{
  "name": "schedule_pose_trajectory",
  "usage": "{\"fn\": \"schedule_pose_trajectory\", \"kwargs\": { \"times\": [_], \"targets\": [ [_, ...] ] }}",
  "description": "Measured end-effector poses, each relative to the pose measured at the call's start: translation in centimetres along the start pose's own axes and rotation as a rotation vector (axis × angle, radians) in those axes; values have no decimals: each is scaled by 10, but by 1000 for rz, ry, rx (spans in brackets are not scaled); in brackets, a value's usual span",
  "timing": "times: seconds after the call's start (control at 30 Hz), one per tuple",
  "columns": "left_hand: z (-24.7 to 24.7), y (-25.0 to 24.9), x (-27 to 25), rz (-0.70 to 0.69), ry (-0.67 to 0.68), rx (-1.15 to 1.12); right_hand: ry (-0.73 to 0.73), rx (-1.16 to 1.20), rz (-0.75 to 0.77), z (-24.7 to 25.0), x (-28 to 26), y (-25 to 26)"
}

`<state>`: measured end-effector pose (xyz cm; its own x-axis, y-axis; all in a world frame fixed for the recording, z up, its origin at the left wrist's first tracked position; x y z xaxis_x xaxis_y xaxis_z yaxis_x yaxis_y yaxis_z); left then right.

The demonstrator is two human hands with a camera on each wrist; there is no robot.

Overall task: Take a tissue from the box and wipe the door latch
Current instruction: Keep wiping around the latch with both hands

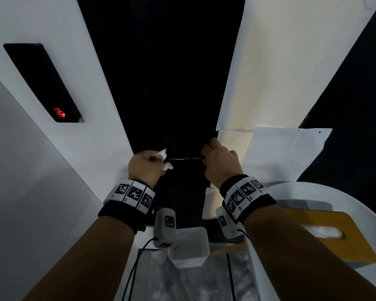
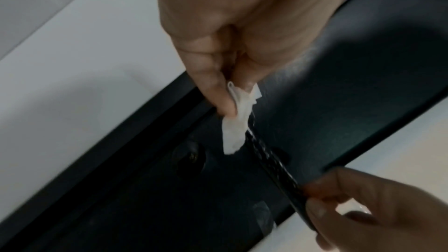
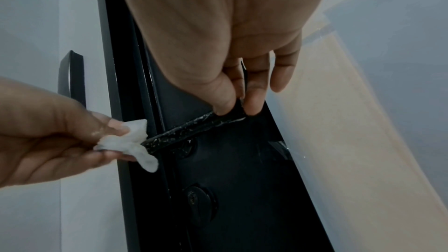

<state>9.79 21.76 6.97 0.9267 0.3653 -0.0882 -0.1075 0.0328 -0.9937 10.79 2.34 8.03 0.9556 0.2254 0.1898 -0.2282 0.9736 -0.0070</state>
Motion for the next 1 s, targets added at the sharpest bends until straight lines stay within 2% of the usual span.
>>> {"fn": "schedule_pose_trajectory", "kwargs": {
  "times": [0.07, 0.27, 0.33, 0.43, 0.53, 0.87, 0.93, 1.0],
  "targets": [
    [9, -3, -2, -37, -17, 34, 3, 3, 0, 0, 0, 0],
    [7, -33, -1, -432, -183, 270, 14, 14, -4, 1, 0, 0],
    [0, -38, -4, -489, -176, 270, 15, 9, 1, 1, 0, 0],
    [-10, -29, -1, -402, -83, 260, 18, 7, 3, 2, 0, 0],
    [-14, -13, 7, -398, 9, 439, 15, 10, 4, 1, 0, -1],
    [-19, -33, 14, -393, 69, 629, 7, 13, 11, 1, 0, -2],
    [-17, -37, 13, -356, 141, 698, 1, 14, 15, 0, 0, -2],
    [-11, -44, 13, -317, 133, 669, 1, 13, 18, -1, 1, -2]
  ]
}}
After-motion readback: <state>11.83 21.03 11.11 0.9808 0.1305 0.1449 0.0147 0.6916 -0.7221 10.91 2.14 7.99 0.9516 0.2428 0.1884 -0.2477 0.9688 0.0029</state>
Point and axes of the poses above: each hand's wrist, its own x-axis towards the middle knuckle, its own z-axis out of the back of the hand, y = z × x, the point moved 1 cm from there along x, towards the middle knuckle, and after that the axes turned 14 degrees about -x, right-handed, at the moved point
